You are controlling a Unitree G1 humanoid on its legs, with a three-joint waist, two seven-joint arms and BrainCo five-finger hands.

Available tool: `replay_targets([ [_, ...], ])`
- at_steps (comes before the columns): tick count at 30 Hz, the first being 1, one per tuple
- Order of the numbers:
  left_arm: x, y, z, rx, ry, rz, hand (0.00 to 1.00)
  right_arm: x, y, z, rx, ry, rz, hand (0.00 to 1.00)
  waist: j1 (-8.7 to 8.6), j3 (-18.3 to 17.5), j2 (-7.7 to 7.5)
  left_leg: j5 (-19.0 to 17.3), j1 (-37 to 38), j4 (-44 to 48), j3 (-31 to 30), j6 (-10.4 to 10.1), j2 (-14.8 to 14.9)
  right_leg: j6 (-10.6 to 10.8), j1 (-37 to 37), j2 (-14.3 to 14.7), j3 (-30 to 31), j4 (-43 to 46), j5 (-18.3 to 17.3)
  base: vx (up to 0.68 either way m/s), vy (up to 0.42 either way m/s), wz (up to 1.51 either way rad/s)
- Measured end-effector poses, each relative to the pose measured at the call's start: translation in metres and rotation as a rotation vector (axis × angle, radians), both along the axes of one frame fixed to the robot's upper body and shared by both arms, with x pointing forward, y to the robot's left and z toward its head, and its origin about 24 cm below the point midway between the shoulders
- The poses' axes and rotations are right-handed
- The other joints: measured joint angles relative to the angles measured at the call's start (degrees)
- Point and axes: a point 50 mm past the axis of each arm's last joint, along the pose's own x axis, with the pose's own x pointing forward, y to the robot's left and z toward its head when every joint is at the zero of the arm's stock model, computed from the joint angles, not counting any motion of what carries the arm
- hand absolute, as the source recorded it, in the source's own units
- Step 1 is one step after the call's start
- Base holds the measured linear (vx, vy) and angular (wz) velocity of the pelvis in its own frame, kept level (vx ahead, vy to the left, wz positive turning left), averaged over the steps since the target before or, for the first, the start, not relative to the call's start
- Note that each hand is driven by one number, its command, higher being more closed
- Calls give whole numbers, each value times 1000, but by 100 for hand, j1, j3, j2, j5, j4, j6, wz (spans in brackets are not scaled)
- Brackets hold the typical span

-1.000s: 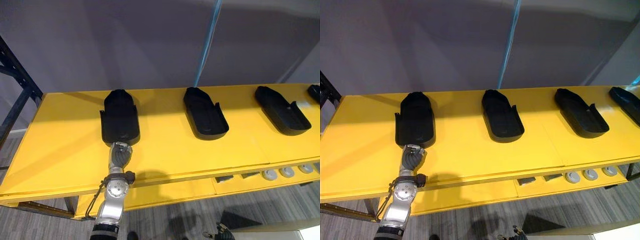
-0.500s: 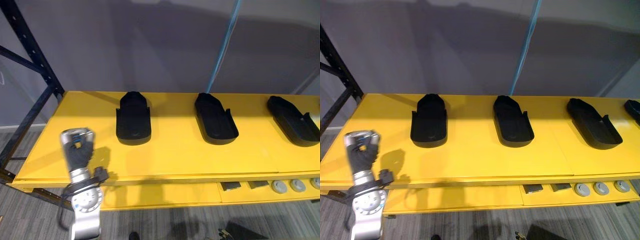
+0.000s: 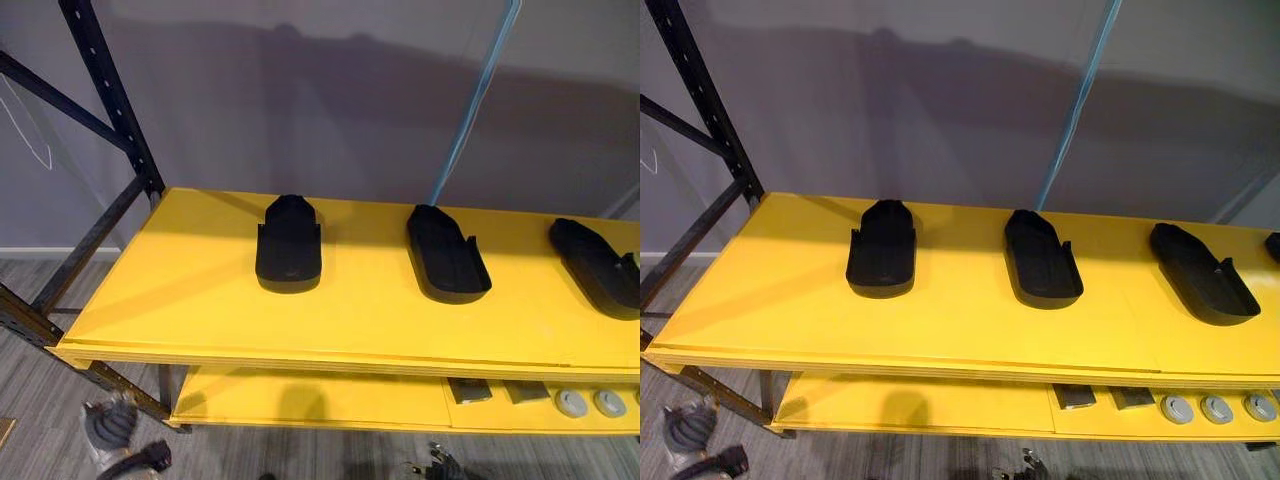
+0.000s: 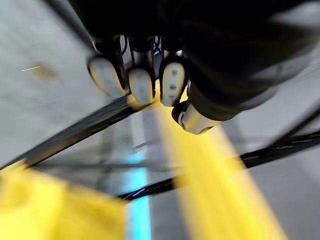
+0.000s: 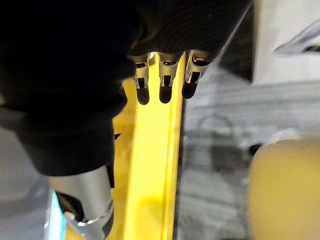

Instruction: Walk over and take plastic housings, then place them on the shelf

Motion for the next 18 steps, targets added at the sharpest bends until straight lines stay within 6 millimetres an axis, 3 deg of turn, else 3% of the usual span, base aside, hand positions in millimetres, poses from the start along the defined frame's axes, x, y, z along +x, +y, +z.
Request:
replay_targets([
  [3,-7,-25,-34,-156,116,-78,0,0,6,1,17,-8,-6,0,-5,7,14,-87,-2,154,31,10,-26,42,-41,-72,5,156,-100,-24,17,0],
  [8,-11,-47,-60,-283,203,-129,0,1,0,2,3,-13,-40,0,-49,-4,-11,-82,2,112,32,31,-131,75,-146,-148,19,251,-205,-11,13,0],
  [18,-7,-55,-80,-330,322,-241,0,3,-6,-4,-22,30,-61,0,-77,21,36,-9,149,-171,64,76,-285,123,-82,-195,118,98,-203,65,16,-3],
])
